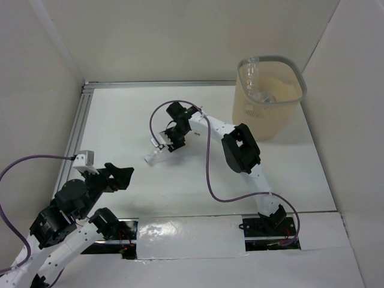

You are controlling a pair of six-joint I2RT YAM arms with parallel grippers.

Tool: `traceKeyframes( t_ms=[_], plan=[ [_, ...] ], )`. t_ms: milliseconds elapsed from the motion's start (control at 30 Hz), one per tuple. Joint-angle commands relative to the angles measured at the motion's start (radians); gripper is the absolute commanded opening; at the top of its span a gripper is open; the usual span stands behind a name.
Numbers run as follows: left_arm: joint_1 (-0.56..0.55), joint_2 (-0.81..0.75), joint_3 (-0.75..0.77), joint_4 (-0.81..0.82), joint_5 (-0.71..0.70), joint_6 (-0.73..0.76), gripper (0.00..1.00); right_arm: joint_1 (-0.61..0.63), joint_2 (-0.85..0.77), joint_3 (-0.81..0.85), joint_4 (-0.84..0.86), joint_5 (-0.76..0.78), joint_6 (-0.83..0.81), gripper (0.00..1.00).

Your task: Put the plastic bottles in the bin

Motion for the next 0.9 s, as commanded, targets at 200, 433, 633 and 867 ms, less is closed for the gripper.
traceKeyframes(
  t_ms=[200, 433, 633, 867],
  plan=[
    [-0.004, -0.034, -0.012, 0.087, 0.051, 0.062, 1.00, -0.003, -0.227, -0.159, -0.028, -0.074, 0.422, 0.35],
    [-0.004, -0.056, -0.031, 0.132, 0.094, 0.083, 1.00, -0.012, -0.536, -0.139, 0.254, 0.057, 0.817, 0.35],
    [-0.004, -0.019, -0.049, 0.184, 0.146, 0.125, 1.00, -0.168, -0.679, -0.107, 0.402, 0.244, 0.994, 0.35],
    [-0.004, 0.098, -0.058, 0.296, 0.232, 0.171, 1.00, -0.472, -0.869, -0.183, 0.448, 0.265, 1.108, 0.35]
  ],
)
